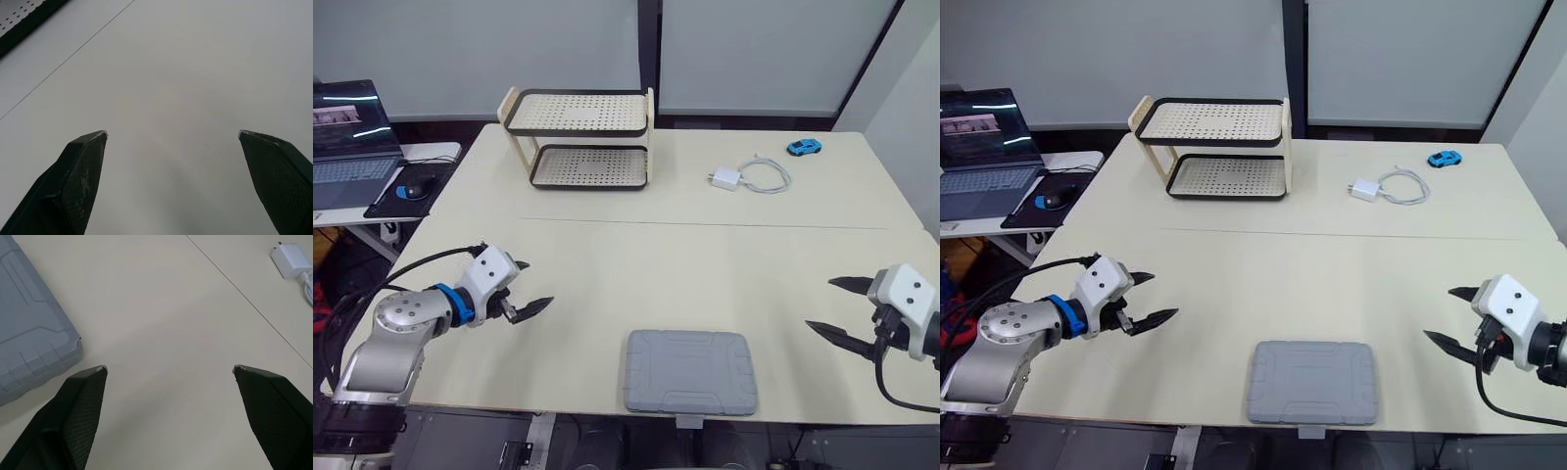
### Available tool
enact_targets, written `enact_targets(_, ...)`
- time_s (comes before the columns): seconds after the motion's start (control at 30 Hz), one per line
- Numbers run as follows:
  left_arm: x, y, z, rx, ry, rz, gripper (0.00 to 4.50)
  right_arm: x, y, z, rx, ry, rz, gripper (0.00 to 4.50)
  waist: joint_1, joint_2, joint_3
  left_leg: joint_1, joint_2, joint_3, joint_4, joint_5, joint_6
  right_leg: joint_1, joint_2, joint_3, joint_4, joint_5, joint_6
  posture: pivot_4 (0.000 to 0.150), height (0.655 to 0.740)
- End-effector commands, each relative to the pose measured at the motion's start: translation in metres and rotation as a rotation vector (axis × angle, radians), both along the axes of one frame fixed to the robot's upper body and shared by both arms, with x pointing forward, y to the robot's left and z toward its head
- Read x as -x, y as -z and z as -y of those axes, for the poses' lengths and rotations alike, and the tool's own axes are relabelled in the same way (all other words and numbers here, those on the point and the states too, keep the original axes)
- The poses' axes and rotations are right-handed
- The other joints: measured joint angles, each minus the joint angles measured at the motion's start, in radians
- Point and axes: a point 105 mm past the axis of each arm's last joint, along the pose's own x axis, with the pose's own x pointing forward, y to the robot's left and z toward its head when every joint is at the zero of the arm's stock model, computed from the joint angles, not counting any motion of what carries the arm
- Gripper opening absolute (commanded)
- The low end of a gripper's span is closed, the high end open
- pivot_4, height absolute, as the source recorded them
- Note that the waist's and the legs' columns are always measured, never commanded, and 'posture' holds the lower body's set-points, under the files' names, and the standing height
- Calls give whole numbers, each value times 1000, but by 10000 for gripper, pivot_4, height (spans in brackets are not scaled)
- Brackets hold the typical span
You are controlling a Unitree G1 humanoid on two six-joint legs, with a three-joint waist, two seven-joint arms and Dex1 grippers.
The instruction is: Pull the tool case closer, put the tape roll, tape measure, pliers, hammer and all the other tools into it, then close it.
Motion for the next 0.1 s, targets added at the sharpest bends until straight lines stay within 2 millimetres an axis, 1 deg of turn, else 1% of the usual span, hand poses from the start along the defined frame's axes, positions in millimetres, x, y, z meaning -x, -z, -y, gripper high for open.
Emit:
enact_targets(0.03, -3, -6, 4, -22, 13, 33, 45000, -1, -8, 1, 7, -4, 34, 44696, 0, 0, 0, 0, 0, 0, 0, 0, 0, 0, 0, 0, 0, 0, 0, 1500, 7400)
enact_targets(0.1, -3, -4, 4, -26, 15, 26, 45000, 1, -4, 3, 35, -12, 26, 44696, -1, 0, 0, 0, 0, 0, 0, 0, 0, 0, 0, 0, 0, 0, 0, 1500, 7400)
